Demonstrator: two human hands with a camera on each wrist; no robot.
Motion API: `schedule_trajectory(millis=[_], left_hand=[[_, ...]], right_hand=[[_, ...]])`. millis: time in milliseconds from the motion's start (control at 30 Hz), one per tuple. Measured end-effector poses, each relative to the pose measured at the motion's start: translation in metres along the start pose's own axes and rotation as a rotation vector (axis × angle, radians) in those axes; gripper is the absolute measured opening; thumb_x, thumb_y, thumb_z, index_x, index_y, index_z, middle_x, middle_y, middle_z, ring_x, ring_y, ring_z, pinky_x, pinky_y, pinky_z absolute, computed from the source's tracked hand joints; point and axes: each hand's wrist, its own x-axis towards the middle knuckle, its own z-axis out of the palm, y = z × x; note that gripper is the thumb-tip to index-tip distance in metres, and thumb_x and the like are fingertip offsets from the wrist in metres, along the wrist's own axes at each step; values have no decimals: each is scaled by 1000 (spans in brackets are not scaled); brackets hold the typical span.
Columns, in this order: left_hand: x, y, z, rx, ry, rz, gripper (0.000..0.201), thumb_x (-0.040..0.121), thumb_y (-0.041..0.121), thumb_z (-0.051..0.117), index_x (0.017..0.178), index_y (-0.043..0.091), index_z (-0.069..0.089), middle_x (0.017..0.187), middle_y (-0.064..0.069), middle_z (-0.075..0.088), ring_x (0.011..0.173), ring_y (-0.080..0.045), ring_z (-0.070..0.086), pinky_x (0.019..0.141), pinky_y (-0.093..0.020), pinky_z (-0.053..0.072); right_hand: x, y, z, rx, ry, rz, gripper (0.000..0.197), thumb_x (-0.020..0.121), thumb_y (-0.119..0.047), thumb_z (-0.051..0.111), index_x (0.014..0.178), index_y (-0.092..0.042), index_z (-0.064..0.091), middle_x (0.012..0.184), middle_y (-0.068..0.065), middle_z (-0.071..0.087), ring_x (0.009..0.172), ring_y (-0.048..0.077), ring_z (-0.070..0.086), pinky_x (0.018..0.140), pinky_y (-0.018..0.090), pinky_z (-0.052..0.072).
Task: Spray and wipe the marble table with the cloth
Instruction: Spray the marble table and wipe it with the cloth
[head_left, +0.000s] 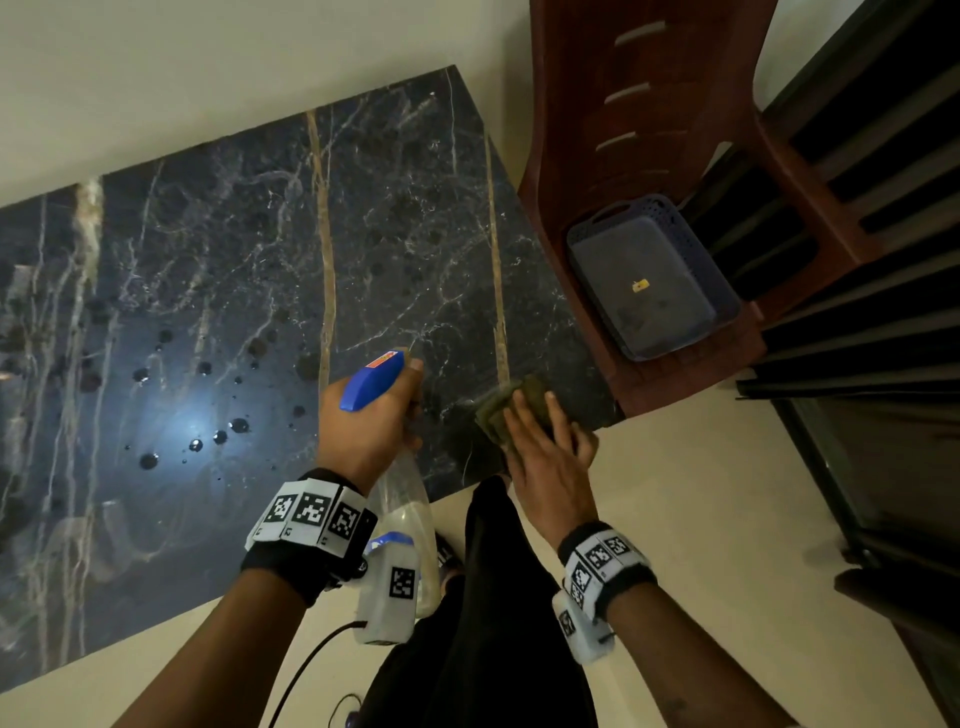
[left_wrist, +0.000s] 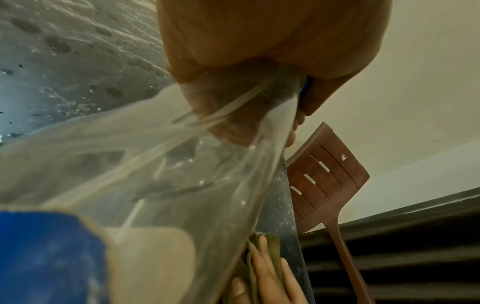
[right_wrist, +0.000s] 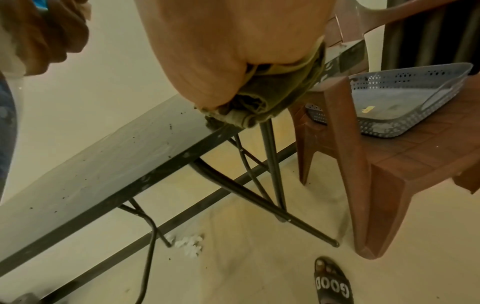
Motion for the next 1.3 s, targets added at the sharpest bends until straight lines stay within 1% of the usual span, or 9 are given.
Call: schedule_trajectory(millis=[100, 233, 367, 500, 633, 767, 867, 1100, 1300], left_hand=[[3, 3, 2, -11, -14, -9, 32, 101, 31, 65, 81, 6, 64, 67, -7, 59, 52, -15, 59, 46, -23, 53], [8, 4, -3, -8, -13, -20, 34, 100, 32, 67, 75, 10, 63, 65, -6, 60, 54, -18, 60, 47, -25, 53], [13, 8, -6, 4, -16, -4, 31, 100, 32, 66, 79, 10, 65, 68, -6, 62, 59, -23, 62, 48, -29, 54], [18, 16, -1, -24, 5, 10, 30, 101, 29, 66, 80, 8, 65, 67, -7, 60, 56, -19, 59, 46, -26, 53], [26, 27, 5, -60, 4, -22, 27, 101, 27, 66, 82, 7, 65, 64, -4, 58, 54, -17, 57, 45, -25, 52], [42, 39, 7, -42, 21, -18, 28, 101, 28, 65, 82, 7, 65, 64, -3, 59, 48, -10, 57, 43, -21, 50], [56, 46, 9, -62, 53, -46, 25, 100, 29, 67, 87, 8, 67, 67, -5, 60, 47, -10, 57, 43, -22, 50], [84, 65, 20, -82, 92, -57, 23, 99, 29, 69, 83, 13, 68, 68, -5, 61, 51, -11, 58, 45, -24, 52], [95, 73, 22, -105, 109, -34, 17, 99, 27, 69, 87, 15, 68, 74, -9, 60, 60, -15, 58, 47, -25, 53]], right_hand=[[8, 24, -11, -42, -39, -66, 52, 98, -36, 49, 150, -32, 43, 163, -14, 29, 153, 24, 19, 107, 50, 33], [34, 42, -22, 25, 60, 165, 47, 102, -34, 49, 149, -30, 46, 162, -13, 31, 153, 23, 17, 104, 51, 33], [44, 11, -16, 124, 146, 303, 46, 101, -32, 52, 146, -29, 49, 163, -12, 29, 154, 25, 15, 106, 49, 24], [40, -4, -6, 27, 75, 116, 47, 101, -36, 52, 147, -28, 48, 163, -11, 31, 153, 28, 17, 107, 54, 28], [57, 27, -19, -154, -12, -165, 48, 102, -40, 47, 148, -28, 46, 163, -11, 30, 153, 29, 20, 104, 57, 34], [93, 36, -31, -91, 17, 38, 51, 103, -44, 32, 150, -28, 43, 164, -12, 27, 155, 27, 12, 108, 61, 32], [104, 3, -27, 38, 55, 214, 49, 104, -39, 40, 152, -27, 41, 167, -10, 21, 155, 27, 8, 108, 61, 31], [114, -5, -27, -30, -87, -180, 53, 101, -45, 40, 151, -27, 40, 165, -10, 25, 153, 28, 17, 104, 60, 38], [159, 15, -48, 58, 27, 151, 48, 104, -42, 42, 151, -32, 42, 166, -15, 22, 154, 21, 12, 103, 52, 33]])
